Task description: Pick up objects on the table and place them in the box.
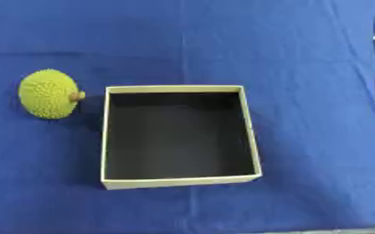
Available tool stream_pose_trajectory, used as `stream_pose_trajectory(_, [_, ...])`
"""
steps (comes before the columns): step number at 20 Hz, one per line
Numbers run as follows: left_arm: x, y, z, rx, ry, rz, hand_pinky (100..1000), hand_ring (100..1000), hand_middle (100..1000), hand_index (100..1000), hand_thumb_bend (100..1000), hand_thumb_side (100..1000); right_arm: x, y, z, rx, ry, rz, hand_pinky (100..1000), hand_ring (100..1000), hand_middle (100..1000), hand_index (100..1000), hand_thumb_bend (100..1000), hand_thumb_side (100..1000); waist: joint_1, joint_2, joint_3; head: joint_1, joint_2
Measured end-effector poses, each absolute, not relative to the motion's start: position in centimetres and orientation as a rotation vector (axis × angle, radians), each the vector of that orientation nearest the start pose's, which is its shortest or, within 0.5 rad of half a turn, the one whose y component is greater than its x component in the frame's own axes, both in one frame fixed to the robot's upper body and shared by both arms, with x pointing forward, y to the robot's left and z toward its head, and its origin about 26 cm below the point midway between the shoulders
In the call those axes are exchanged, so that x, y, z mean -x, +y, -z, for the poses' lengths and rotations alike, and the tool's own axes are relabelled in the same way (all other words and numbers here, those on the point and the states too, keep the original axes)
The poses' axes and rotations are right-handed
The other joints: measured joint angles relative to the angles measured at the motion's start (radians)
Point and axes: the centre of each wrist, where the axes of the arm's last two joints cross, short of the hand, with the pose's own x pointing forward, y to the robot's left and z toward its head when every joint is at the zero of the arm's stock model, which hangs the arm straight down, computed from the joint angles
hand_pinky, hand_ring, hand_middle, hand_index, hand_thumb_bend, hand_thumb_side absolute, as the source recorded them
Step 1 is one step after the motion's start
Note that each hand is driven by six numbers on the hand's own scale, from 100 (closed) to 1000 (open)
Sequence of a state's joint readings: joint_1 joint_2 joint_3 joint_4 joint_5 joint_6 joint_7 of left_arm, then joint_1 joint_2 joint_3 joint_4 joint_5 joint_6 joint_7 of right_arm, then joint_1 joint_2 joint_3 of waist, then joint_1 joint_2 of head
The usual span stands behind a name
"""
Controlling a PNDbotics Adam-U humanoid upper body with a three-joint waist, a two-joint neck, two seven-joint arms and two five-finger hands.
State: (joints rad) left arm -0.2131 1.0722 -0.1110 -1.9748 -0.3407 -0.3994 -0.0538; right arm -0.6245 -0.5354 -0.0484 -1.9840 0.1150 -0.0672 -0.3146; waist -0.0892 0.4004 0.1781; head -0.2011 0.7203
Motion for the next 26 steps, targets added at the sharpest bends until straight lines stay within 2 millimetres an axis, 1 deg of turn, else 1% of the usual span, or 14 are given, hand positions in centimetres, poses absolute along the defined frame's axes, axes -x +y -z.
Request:
stream_pose_trajectory(4, [-28.7, 32.8, -24.3, 1.023, 2.521, -2.277, 985, 947, 905, 921, 735, 451, -30.8, -26.8, -31.8, -0.726, 3.392, 0.271, 740, 669, 651, 768, 376, 728, 0.001, 0.0, -0.004, 0.011, 0.0])
stream_pose_trajectory(7, [-28.8, 32.0, -24.2, 1.041, 2.475, -2.359, 984, 946, 905, 918, 736, 441, -30.8, -26.8, -31.8, -0.725, 3.394, 0.273, 740, 669, 650, 768, 377, 728, 0.0, 0.0, -0.004, 0.023, 0.0])
stream_pose_trajectory(13, [-29.0, 30.6, -24.8, 1.037, 2.488, -2.459, 985, 946, 903, 917, 721, 441, -30.8, -26.7, -31.7, -0.718, 3.398, 0.288, 739, 669, 650, 767, 377, 727, 0.0, 0.0, -0.005, 0.051, -0.001])
stream_pose_trajectory(18, [-29.3, 29.8, -25.3, 1.0, 2.496, -2.553, 985, 946, 903, 916, 714, 448, -30.8, -26.7, -31.7, -0.716, 3.399, 0.29, 739, 669, 649, 767, 377, 726, -0.002, 0.0, -0.005, 0.055, -0.002])
stream_pose_trajectory(20, [-29.4, 29.6, -25.5, 0.982, 2.489, -2.589, 982, 944, 903, 916, 721, 434, -30.8, -26.7, -31.7, -0.716, 3.399, 0.29, 739, 668, 648, 766, 377, 724, -0.003, 0.0, -0.005, 0.055, -0.002])
stream_pose_trajectory(23, [-29.5, 29.3, -26.2, 0.992, 2.483, -2.608, 978, 942, 902, 908, 722, 397, -30.8, -26.6, -31.7, -0.715, 3.4, 0.294, 739, 668, 648, 766, 378, 723, -0.003, 0.0, -0.005, 0.055, -0.003])
stream_pose_trajectory(26, [-29.7, 28.9, -27.2, 1.056, 2.504, -2.544, 975, 940, 899, 905, 711, 394, -30.8, -26.6, -31.7, -0.715, 3.4, 0.295, 739, 668, 647, 766, 378, 722, -0.003, 0.0, -0.005, 0.055, -0.004])
